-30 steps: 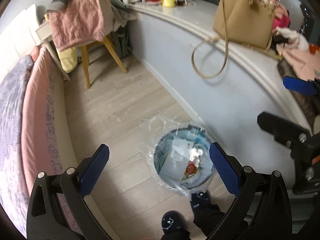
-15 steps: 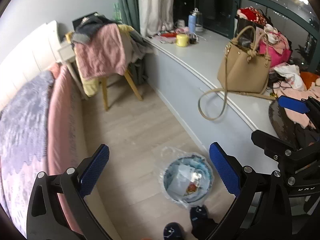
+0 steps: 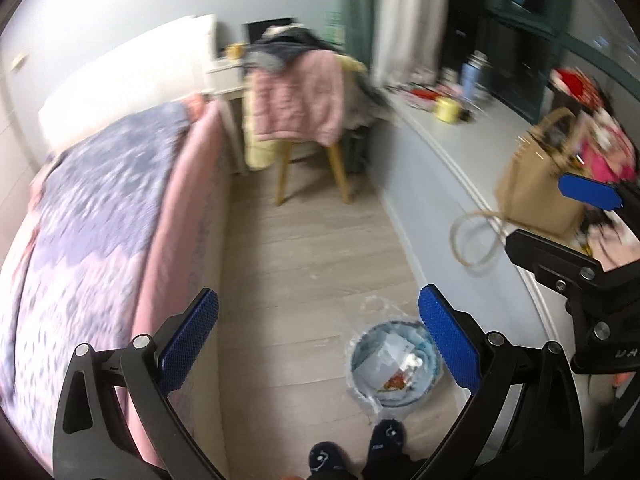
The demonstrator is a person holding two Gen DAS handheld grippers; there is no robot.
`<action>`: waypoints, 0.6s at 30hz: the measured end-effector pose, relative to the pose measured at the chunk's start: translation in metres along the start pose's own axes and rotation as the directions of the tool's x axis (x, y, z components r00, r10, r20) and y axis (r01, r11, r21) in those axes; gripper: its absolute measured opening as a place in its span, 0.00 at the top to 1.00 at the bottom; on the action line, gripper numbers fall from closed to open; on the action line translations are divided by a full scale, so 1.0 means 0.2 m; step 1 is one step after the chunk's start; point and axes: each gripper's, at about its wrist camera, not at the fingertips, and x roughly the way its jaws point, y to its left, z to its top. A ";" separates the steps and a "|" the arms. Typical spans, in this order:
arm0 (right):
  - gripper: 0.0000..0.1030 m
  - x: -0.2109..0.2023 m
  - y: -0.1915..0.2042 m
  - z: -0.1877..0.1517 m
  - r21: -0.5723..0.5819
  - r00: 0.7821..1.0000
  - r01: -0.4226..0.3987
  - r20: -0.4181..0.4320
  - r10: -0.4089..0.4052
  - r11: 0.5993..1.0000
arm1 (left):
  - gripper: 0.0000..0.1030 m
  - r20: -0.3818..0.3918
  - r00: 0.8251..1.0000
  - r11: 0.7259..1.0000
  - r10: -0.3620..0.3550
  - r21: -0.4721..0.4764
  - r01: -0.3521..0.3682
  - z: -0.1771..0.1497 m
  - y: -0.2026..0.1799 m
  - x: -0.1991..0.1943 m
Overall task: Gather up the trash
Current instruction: 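Turn both open tools away from the bin toward the bed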
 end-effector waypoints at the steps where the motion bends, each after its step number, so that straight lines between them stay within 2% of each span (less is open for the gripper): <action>1: 0.07 -0.01 0.06 0.03 -0.030 1.000 -0.020 0.007 0.020 0.999 | 0.06 0.005 1.000 0.999 0.024 -0.022 -0.024 -0.01 0.04 -0.02; 4: 0.07 -0.03 0.19 0.08 -0.083 0.997 -0.072 0.017 0.074 0.994 | 0.06 0.005 0.989 0.983 0.145 -0.113 -0.144 -0.06 0.22 -0.10; 8: 0.07 -0.05 0.43 0.13 -0.166 0.986 -0.157 0.023 0.163 0.974 | 0.06 -0.001 0.972 0.950 0.233 -0.214 -0.228 -0.14 0.45 -0.22; 10: 0.07 -0.06 0.56 0.14 -0.203 0.979 -0.193 0.020 0.201 0.960 | 0.06 -0.007 0.957 0.922 0.290 -0.266 -0.281 -0.22 0.59 -0.31; 13: 0.07 -0.06 0.76 0.14 -0.243 0.966 -0.247 0.010 0.257 0.938 | 0.06 -0.034 0.924 0.874 0.380 -0.315 -0.371 -0.33 0.76 -0.44; 18: 0.07 -0.11 1.13 0.09 -0.287 0.939 -0.338 -0.034 0.343 0.896 | 0.06 -0.077 0.905 0.811 0.419 -0.417 -0.411 -0.54 1.02 -0.66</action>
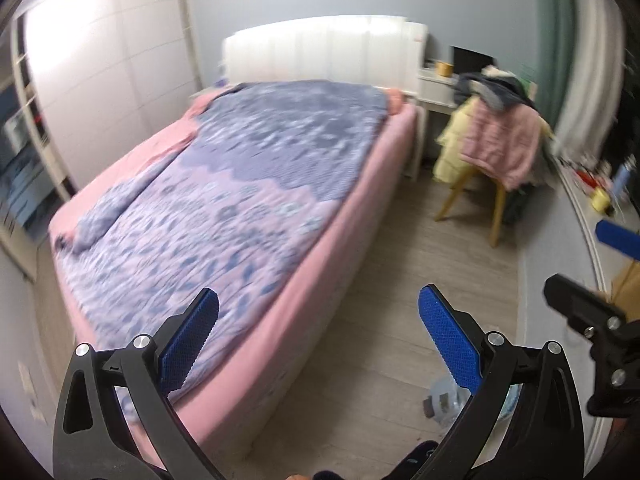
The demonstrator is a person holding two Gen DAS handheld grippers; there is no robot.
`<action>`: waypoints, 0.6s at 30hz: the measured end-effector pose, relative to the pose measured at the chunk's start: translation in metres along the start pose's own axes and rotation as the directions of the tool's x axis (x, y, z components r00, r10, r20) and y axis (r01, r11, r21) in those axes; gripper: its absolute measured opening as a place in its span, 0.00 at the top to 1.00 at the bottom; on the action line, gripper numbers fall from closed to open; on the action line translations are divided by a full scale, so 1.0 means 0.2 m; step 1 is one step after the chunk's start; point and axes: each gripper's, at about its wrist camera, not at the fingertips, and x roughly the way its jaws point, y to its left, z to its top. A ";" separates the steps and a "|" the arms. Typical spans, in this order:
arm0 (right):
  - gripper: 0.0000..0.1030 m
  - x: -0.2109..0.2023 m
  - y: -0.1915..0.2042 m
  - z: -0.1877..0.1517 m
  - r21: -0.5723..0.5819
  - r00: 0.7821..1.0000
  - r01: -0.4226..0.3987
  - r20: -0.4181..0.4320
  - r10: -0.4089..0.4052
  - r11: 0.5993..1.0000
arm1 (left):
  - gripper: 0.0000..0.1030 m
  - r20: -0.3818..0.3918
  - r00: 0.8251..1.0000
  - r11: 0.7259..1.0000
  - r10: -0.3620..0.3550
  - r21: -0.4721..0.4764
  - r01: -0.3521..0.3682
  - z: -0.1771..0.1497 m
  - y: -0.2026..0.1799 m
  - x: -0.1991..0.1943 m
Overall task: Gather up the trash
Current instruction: 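Turn both open tools away from the bin toward the bed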
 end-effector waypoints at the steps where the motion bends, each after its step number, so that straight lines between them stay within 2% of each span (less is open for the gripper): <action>1: 0.07 0.01 0.07 0.01 -0.021 1.000 -0.015 0.000 0.015 1.000 | 0.06 -0.011 1.000 1.000 0.008 -0.030 -0.008 -0.02 0.10 -0.01; 5: 0.07 0.04 0.38 0.06 -0.099 0.997 -0.077 0.006 0.078 0.992 | 0.06 -0.023 0.999 0.995 0.043 -0.087 -0.045 -0.10 0.38 -0.08; 11: 0.07 0.07 0.78 0.11 -0.180 0.986 -0.165 0.004 0.169 0.970 | 0.06 -0.028 0.986 0.974 0.162 -0.156 -0.164 -0.20 0.77 -0.21; 15: 0.07 0.07 1.02 0.15 -0.281 0.967 -0.246 -0.009 0.253 0.928 | 0.06 -0.039 0.968 0.935 0.250 -0.250 -0.251 -0.27 1.02 -0.32; 18: 0.07 0.09 1.20 0.19 -0.345 0.943 -0.321 -0.032 0.331 0.882 | 0.06 -0.064 0.945 0.890 0.320 -0.321 -0.323 -0.33 1.18 -0.40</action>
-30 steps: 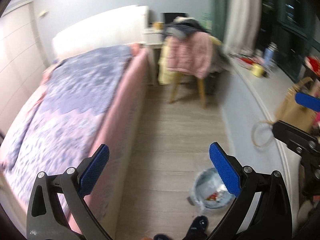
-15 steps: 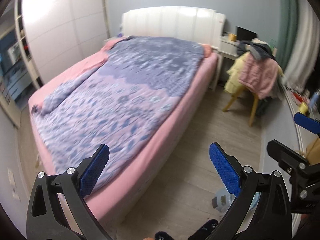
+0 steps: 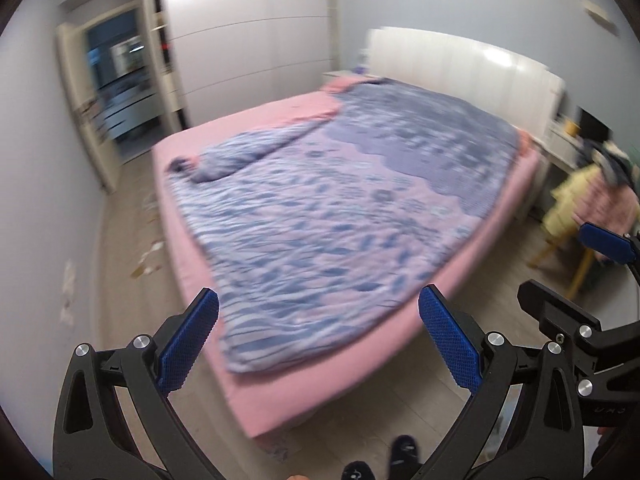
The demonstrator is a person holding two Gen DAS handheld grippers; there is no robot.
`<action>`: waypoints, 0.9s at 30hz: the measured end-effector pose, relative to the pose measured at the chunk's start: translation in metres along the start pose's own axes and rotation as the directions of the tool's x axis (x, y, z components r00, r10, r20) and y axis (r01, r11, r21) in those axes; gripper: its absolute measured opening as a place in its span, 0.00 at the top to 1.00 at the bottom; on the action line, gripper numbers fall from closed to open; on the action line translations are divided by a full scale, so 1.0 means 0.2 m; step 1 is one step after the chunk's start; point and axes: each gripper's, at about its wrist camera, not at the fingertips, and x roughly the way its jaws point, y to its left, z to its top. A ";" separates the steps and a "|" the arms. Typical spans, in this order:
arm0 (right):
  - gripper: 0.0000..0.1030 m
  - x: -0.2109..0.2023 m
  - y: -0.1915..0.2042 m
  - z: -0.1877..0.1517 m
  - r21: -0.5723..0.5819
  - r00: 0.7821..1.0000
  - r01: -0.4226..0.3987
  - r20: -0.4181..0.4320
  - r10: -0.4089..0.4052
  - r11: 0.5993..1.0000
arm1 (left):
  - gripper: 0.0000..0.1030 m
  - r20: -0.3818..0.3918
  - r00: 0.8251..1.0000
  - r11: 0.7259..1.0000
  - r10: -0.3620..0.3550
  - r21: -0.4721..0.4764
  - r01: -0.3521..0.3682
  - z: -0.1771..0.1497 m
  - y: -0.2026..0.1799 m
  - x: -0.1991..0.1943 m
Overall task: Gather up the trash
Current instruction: 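Turn both open tools away from the bin toward the bed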
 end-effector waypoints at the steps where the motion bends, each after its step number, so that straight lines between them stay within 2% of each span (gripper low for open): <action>1: 0.07 0.02 0.05 0.03 -0.023 1.000 -0.025 0.002 0.025 0.999 | 0.06 -0.004 1.000 0.999 0.031 -0.033 -0.031 0.00 0.07 0.00; 5: 0.07 0.11 0.22 0.15 -0.114 0.988 -0.150 0.017 0.153 0.982 | 0.06 -0.024 0.991 0.984 0.131 -0.119 -0.133 -0.02 0.27 -0.02; 9: 0.07 0.14 0.38 0.27 -0.212 0.960 -0.265 0.031 0.277 0.941 | 0.06 -0.016 0.965 0.946 0.263 -0.195 -0.261 -0.02 0.47 -0.07; 10: 0.07 0.14 0.40 0.29 -0.233 0.954 -0.283 0.038 0.299 0.930 | 0.06 -0.015 0.958 0.934 0.288 -0.216 -0.284 -0.02 0.52 -0.10; 13: 0.07 0.18 0.53 0.37 -0.307 0.923 -0.356 0.035 0.384 0.883 | 0.06 -0.055 0.924 0.877 0.379 -0.297 -0.378 -0.03 0.69 -0.13; 17: 0.07 0.22 0.72 0.44 -0.358 0.894 -0.416 0.007 0.448 0.836 | 0.06 -0.088 0.890 0.807 0.448 -0.390 -0.444 -0.07 0.89 -0.25; 22: 0.07 0.25 1.02 0.51 -0.409 0.859 -0.471 -0.013 0.511 0.782 | 0.06 -0.117 0.850 0.737 0.514 -0.446 -0.508 -0.13 1.15 -0.35; 25: 0.07 0.28 1.25 0.52 -0.439 0.846 -0.488 -0.025 0.533 0.755 | 0.06 -0.126 0.835 0.710 0.535 -0.469 -0.525 -0.19 1.35 -0.40; 27: 0.07 0.32 1.41 0.52 -0.446 0.846 -0.489 -0.034 0.532 0.749 | 0.06 -0.123 0.833 0.707 0.539 -0.470 -0.528 -0.23 1.47 -0.42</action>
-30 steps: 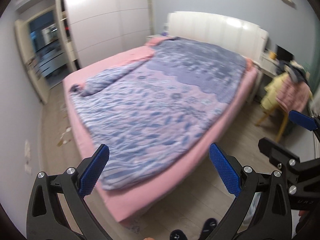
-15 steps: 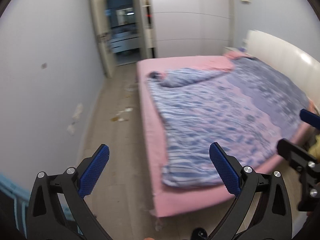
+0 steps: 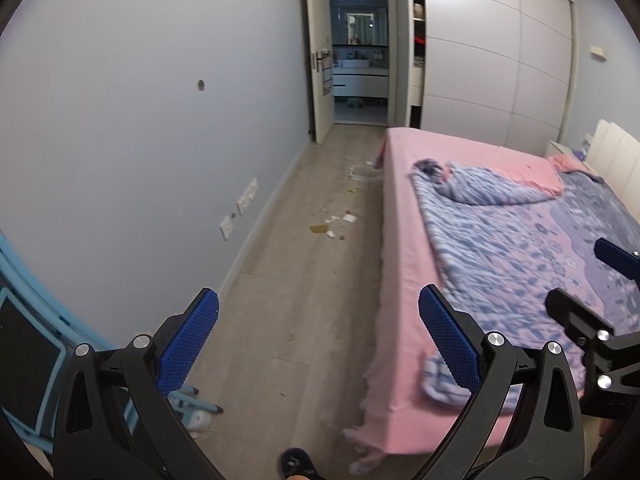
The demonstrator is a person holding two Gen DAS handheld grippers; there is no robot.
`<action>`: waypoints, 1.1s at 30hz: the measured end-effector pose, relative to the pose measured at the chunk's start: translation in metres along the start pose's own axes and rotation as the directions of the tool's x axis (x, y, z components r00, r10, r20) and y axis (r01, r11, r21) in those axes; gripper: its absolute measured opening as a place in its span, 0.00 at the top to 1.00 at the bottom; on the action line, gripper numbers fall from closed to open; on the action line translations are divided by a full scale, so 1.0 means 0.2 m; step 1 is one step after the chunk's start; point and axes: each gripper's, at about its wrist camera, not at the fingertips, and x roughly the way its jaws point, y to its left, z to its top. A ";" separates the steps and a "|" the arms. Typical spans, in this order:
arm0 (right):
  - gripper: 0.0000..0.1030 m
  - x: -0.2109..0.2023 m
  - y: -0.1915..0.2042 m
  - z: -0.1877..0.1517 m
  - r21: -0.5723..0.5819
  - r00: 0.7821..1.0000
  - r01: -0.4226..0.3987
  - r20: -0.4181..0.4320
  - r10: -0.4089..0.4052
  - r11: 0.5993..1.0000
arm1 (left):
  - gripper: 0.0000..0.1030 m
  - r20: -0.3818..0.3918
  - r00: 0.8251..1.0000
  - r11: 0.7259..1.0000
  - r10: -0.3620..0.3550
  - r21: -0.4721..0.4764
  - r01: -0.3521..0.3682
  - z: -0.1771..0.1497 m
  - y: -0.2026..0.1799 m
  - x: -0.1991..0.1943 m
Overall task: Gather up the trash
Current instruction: 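Turn both open tools away from the bin toward the bed, then carry both open tools along the bed toward the litter on the floor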
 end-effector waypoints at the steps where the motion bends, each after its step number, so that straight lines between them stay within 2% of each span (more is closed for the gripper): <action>1: 0.07 0.06 0.04 0.02 0.001 1.000 0.004 -0.006 -0.004 1.000 | 0.06 0.004 1.000 1.000 0.000 0.008 0.000 0.02 0.08 0.05; 6: 0.07 0.35 0.29 0.18 0.018 0.999 0.024 -0.039 -0.023 1.000 | 0.06 0.021 1.000 0.999 0.007 0.039 -0.007 0.12 0.39 0.25; 9: 0.07 0.47 0.40 0.26 0.022 0.998 0.039 -0.046 -0.038 0.999 | 0.06 0.004 1.000 0.999 -0.010 0.032 0.010 0.20 0.56 0.37; 13: 0.07 0.62 0.49 0.34 0.052 0.995 0.062 -0.078 -0.058 0.997 | 0.06 0.007 1.000 0.999 -0.006 0.048 0.006 0.29 0.76 0.52; 17: 0.07 0.72 0.53 0.40 0.031 0.992 0.085 -0.095 -0.082 0.996 | 0.06 -0.002 1.000 1.000 -0.011 0.003 0.011 0.35 0.91 0.67; 25: 0.07 1.02 0.52 0.53 0.046 0.989 0.094 -0.122 -0.088 0.995 | 0.06 -0.062 0.997 0.999 -0.035 -0.024 0.033 0.45 0.99 0.98; 29: 0.07 1.22 0.45 0.66 0.066 0.991 0.084 -0.109 -0.077 0.994 | 0.06 -0.062 0.997 0.998 -0.052 0.015 0.053 0.60 0.92 1.20; 33: 0.07 1.47 0.34 0.80 0.076 0.992 0.078 -0.106 -0.070 0.994 | 0.06 -0.051 0.998 0.998 -0.048 0.039 0.050 0.82 0.85 1.46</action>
